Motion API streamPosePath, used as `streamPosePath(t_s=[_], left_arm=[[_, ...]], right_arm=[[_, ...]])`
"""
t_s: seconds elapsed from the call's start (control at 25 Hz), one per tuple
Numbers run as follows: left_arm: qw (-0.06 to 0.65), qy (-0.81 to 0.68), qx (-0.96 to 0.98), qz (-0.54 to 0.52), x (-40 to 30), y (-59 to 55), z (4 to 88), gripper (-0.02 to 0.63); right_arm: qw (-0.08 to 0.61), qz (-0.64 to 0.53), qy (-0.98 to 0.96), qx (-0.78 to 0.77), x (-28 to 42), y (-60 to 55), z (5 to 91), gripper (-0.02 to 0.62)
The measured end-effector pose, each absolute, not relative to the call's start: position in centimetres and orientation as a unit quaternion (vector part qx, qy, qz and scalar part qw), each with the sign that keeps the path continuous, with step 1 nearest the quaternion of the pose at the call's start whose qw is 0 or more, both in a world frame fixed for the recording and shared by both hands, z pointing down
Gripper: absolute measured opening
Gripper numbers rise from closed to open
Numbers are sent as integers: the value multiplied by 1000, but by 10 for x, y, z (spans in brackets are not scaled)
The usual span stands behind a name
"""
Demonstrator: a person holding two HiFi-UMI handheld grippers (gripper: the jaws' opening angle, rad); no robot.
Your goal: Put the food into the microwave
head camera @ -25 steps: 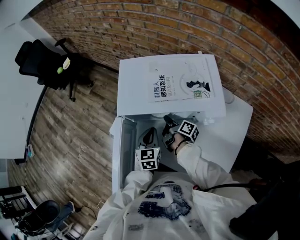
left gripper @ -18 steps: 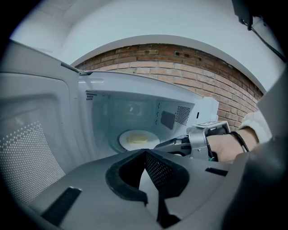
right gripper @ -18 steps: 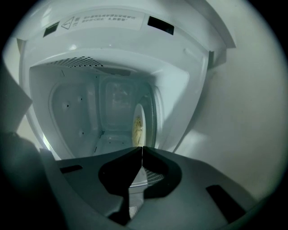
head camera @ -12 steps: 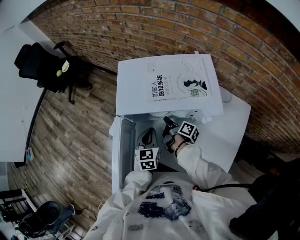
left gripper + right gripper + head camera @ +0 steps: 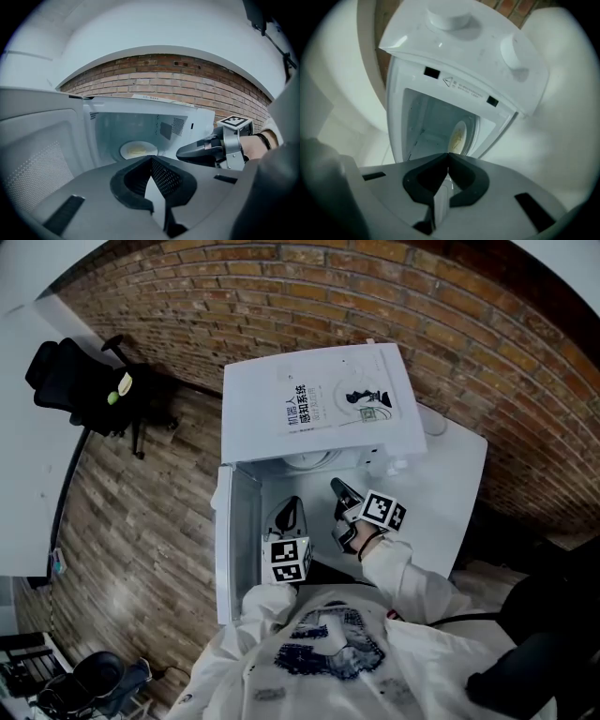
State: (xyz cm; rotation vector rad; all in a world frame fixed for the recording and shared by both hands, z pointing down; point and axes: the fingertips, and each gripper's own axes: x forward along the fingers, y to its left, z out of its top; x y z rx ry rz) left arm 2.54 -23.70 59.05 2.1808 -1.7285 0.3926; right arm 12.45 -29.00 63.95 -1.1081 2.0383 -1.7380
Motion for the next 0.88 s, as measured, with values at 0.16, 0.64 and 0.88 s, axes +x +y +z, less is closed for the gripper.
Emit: streamPosePath(t_s=[0.16,0.64,0.88], left_arm=[[149,-603,771,141,29,-223,574,9],[121,-592,785,136,42,-185,527,8],[112,-590,788,136,51,-177,514,8]], right_arm=[[88,-536,744,-389,149,-269,616,15],[-8,-327,840,-434,203,-200,535,14],[-18,-280,850,-446,212,-184,516,14]])
